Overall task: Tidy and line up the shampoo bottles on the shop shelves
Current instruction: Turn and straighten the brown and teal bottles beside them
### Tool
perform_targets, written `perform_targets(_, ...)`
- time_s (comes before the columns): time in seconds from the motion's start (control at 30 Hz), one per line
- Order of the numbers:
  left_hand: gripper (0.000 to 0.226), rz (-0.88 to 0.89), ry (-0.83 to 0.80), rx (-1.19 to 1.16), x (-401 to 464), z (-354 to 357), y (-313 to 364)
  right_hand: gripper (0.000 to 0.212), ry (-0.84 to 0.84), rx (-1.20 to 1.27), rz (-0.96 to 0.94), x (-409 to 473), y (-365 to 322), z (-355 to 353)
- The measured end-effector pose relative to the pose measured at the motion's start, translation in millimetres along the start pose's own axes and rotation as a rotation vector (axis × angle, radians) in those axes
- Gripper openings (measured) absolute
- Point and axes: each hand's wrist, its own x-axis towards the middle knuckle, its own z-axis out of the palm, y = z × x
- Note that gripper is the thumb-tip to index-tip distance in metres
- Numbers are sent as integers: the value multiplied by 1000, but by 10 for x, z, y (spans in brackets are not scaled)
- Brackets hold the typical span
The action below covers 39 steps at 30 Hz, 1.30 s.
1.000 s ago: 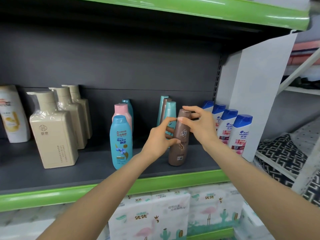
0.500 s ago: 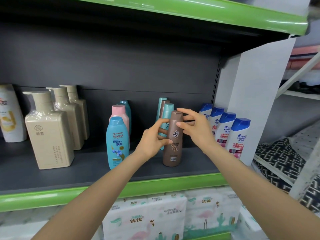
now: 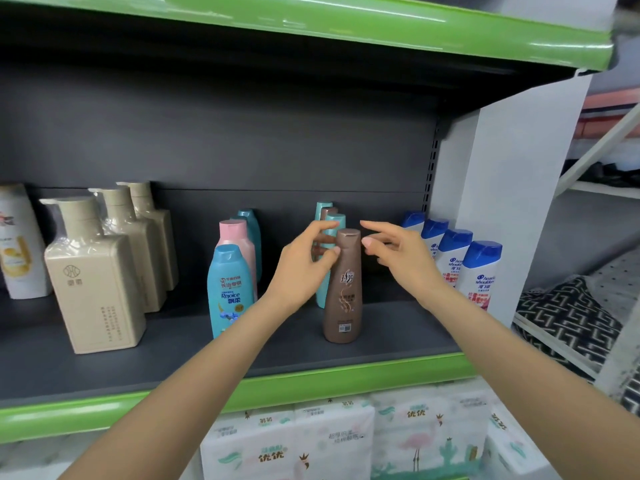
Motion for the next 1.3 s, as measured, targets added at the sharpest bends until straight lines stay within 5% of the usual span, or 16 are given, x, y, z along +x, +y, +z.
perform_targets(0.2, 34, 89, -93, 162, 261, -55, 90, 29, 12, -85, -16, 388, 95, -51)
perform_targets(0.5, 31, 33, -149, 200, 251, -78, 56, 40, -293, -342, 8, 897, 82, 167)
perform_targets(0.83, 33, 18, -101, 179, 155, -9, 64, 20, -71, -110, 20, 861, 403, 57)
perform_targets(1.3, 37, -34, -47, 216, 16, 110, 199, 7, -38, 67, -19, 349, 218, -472)
